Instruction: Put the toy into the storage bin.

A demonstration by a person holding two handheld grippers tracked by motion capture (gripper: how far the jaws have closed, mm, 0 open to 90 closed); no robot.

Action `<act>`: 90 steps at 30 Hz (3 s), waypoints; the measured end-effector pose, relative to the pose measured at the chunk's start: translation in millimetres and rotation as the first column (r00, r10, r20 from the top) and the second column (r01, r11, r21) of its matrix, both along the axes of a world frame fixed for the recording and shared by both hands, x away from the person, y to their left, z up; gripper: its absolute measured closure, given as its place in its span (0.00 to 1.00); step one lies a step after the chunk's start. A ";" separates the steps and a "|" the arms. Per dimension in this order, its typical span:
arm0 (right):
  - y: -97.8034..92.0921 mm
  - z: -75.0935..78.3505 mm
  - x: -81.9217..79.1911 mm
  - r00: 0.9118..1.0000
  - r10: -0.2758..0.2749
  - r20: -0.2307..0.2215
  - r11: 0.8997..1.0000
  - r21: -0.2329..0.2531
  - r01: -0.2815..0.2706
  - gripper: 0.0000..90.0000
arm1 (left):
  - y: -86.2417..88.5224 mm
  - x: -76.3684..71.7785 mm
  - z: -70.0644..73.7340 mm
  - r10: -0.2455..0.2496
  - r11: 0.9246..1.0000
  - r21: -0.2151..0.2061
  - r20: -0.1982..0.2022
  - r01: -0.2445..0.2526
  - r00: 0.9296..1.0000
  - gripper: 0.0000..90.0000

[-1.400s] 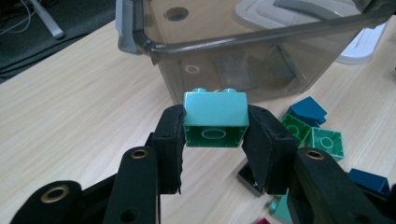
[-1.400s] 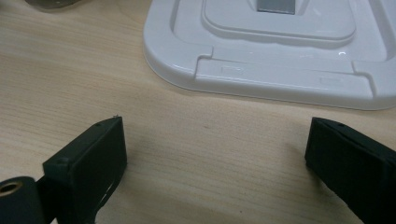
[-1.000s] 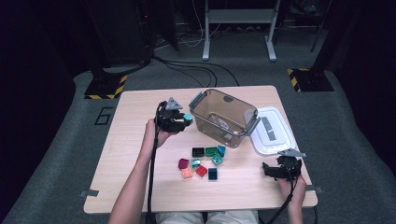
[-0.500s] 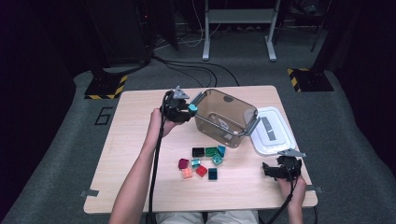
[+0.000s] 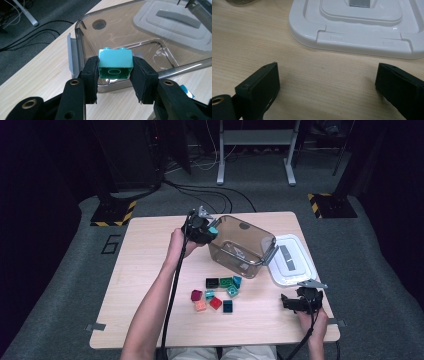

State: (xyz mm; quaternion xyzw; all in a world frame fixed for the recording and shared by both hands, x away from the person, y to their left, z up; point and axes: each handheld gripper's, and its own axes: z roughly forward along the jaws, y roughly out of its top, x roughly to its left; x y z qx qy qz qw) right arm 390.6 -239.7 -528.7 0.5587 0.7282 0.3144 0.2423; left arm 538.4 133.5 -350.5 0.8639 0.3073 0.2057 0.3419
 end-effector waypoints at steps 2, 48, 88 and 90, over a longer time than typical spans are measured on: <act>0.0 0.0 0.0 1.000 0.000 0.000 1.000 0.000 0.000 0.05 | -2.3 4.3 -2.1 0.003 1.000 0.005 -0.010 -0.003 1.000 0.66; 0.0 0.0 0.1 1.000 0.000 0.000 1.000 0.001 0.000 0.06 | 57.0 -66.0 -28.5 0.062 0.998 -0.005 -0.075 -0.062 0.995 0.13; -0.3 0.1 0.0 1.000 -0.010 0.001 1.000 0.010 0.010 0.07 | 5.0 -53.4 -131.0 -0.042 0.993 0.097 -0.262 0.070 0.964 0.04; -0.3 0.1 0.0 1.000 -0.010 0.001 1.000 0.010 0.010 0.07 | 1.8 -53.7 -132.6 -0.059 0.991 0.102 -0.265 0.089 0.963 0.07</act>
